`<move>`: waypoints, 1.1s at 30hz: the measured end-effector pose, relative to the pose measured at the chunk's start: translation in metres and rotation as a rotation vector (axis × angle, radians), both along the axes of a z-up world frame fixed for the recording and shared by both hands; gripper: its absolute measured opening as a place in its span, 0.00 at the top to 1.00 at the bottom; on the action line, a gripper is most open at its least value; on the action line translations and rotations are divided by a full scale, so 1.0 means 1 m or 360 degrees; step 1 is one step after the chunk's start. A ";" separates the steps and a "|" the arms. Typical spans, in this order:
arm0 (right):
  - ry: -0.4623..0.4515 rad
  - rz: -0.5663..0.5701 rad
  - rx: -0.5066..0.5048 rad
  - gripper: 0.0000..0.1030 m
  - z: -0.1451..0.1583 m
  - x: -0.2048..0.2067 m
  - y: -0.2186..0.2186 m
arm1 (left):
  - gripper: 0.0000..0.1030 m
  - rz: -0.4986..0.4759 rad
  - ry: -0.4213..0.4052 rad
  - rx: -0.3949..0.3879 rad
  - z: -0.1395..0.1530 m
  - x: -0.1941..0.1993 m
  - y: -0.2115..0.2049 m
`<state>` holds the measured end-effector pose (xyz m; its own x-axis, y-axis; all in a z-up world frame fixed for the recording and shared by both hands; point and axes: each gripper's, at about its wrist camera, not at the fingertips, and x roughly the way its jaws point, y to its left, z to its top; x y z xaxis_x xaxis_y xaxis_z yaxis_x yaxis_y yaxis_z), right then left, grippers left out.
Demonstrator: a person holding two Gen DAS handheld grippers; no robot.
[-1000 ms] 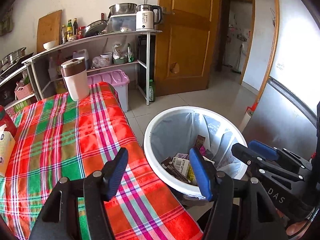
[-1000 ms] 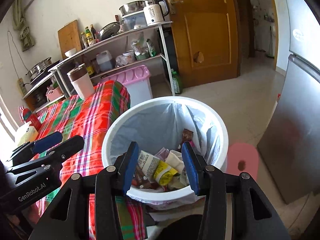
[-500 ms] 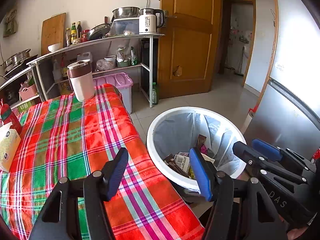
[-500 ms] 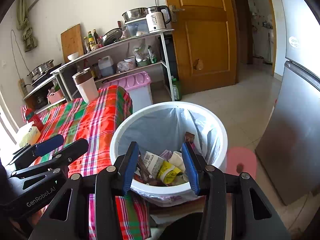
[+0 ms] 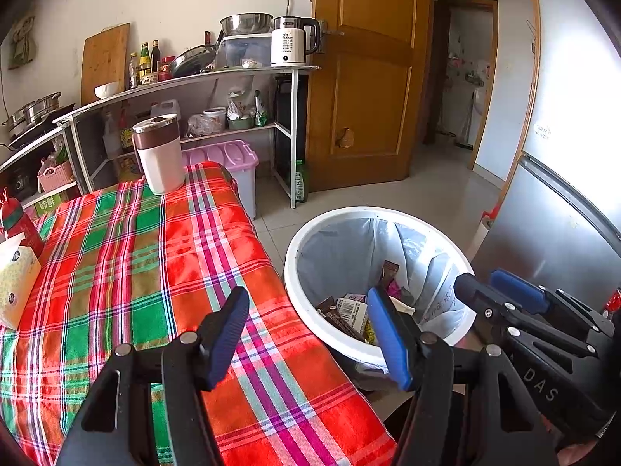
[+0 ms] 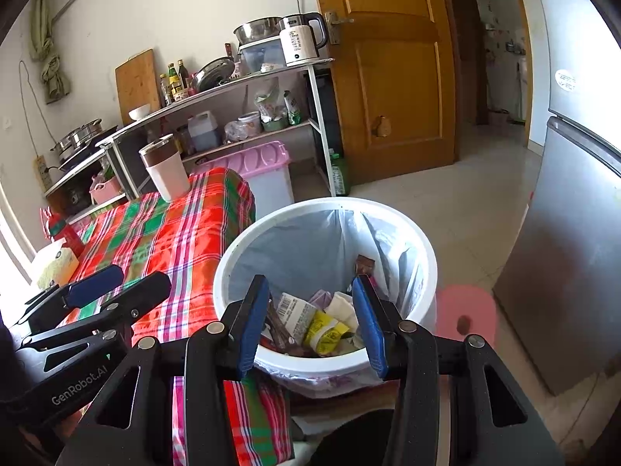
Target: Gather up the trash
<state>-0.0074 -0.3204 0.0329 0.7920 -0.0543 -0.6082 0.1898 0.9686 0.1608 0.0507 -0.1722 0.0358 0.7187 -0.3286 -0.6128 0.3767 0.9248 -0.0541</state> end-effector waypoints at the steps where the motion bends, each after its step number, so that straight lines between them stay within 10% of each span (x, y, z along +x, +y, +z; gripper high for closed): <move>1: 0.0000 0.0001 0.0001 0.55 0.000 0.000 0.000 | 0.36 0.0002 0.0001 0.0000 0.000 0.000 0.000; 33: 0.0002 -0.0004 0.0010 0.55 -0.001 -0.003 0.001 | 0.36 0.0005 0.0013 -0.0004 -0.001 -0.001 -0.001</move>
